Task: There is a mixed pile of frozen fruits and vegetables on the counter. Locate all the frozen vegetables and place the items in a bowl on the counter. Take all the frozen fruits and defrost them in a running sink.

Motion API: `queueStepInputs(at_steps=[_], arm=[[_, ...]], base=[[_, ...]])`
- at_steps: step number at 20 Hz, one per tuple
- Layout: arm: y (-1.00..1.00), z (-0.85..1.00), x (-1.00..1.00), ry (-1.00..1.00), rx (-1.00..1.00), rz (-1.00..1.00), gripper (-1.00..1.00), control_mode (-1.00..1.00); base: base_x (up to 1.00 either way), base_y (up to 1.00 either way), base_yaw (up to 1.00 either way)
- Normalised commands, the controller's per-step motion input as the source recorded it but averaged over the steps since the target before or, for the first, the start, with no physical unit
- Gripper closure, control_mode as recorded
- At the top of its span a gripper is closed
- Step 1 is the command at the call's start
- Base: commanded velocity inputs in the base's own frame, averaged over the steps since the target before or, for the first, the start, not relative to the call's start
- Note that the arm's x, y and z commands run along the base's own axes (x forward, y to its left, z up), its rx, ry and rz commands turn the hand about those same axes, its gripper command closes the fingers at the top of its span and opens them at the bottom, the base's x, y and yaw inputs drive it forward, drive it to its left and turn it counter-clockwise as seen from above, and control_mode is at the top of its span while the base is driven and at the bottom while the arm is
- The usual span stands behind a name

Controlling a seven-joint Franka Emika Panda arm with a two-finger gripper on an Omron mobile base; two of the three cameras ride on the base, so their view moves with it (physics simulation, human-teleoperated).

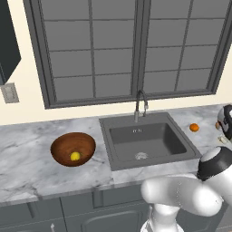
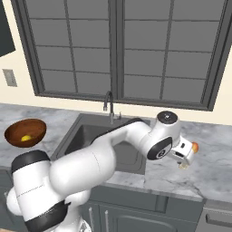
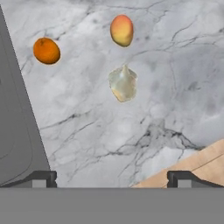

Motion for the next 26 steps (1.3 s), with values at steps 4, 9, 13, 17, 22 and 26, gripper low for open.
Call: queueStepInputs(at_steps=[4,9,13,17,22,26], arm=[[-0.06,-0.05,0.14,0.00,0.00,0.00,-1.00,-1.00],[-0.08,-0.15,0.14,0.00,0.01,0.00,-1.00,-1.00],[-0.09,-0.19,0.16,0.00,0.01,0.00,-1.00,-1.00],[-0.12,-0.21,0.17,0.00,0.01,0.00,-1.00,-1.00],[-0.21,-0.10,0.10,0.00,0.01,0.00,-1.00,-1.00],[-0.23,-0.10,0.10,0.00,0.01,0.00,-1.00,-1.00]], base=[[0.00,0.00,0.00],[0.00,0.00,0.00],[0.00,0.00,0.00],[0.00,0.00,0.00],[0.00,0.00,0.00],[0.00,0.00,0.00]])
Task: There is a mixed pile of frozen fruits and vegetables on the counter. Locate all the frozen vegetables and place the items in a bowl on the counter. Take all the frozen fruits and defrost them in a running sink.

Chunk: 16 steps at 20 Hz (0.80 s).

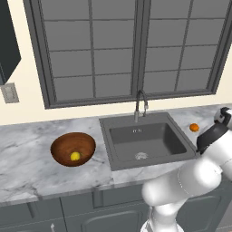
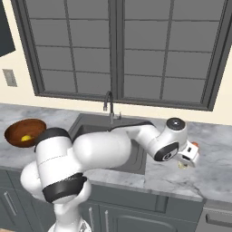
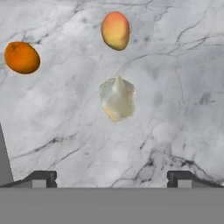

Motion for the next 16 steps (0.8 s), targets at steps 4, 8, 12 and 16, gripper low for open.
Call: queueStepInputs(at_steps=[4,8,12,16], arm=[[-0.16,-0.12,0.12,0.00,0.01,0.00,-1.00,-1.00],[-0.14,-0.08,0.10,0.00,0.01,0.00,-1.00,-1.00],[-0.09,-0.13,0.12,0.00,0.00,0.00,-1.00,-1.00],[-0.01,-0.13,0.15,0.00,0.01,0.00,-1.00,-1.00]], base=[[0.00,0.00,0.00],[0.00,0.00,0.00],[0.00,0.00,0.00],[0.00,0.00,0.00]])
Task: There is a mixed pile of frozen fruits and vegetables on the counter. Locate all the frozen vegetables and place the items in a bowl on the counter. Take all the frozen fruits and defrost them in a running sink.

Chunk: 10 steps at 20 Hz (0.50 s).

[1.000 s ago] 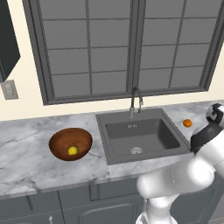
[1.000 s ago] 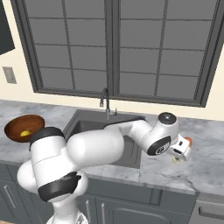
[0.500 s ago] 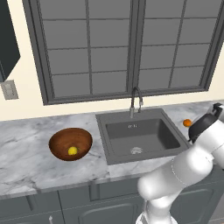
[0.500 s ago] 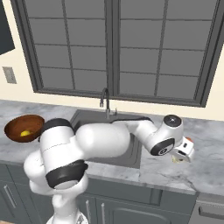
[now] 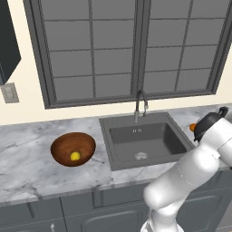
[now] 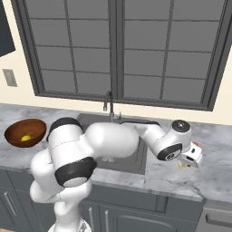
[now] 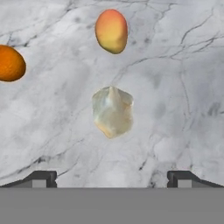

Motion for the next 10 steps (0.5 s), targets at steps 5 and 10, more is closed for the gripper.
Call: queueStepInputs(at_steps=[5,10], arm=[[-0.01,-0.10,0.16,0.00,0.01,0.00,-1.00,-1.00],[-0.06,-0.10,0.16,0.00,0.00,0.00,-1.00,-1.00]], base=[[0.00,0.00,0.00],[0.00,0.00,0.00]])
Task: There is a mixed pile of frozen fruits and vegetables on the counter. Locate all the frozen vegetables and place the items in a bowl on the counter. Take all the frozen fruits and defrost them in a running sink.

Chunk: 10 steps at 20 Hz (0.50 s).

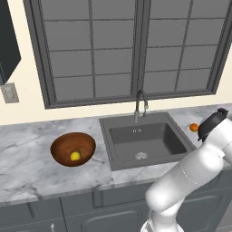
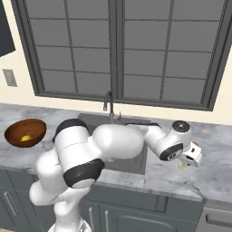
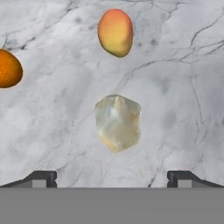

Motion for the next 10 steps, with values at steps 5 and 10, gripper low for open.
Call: queueStepInputs(at_steps=[5,10], arm=[[-0.04,-0.19,0.19,0.00,0.00,0.00,-1.00,-1.00],[-0.07,-0.19,0.17,0.00,0.00,0.00,-1.00,-1.00]], base=[[0.00,0.00,0.00],[0.00,0.00,0.00]])
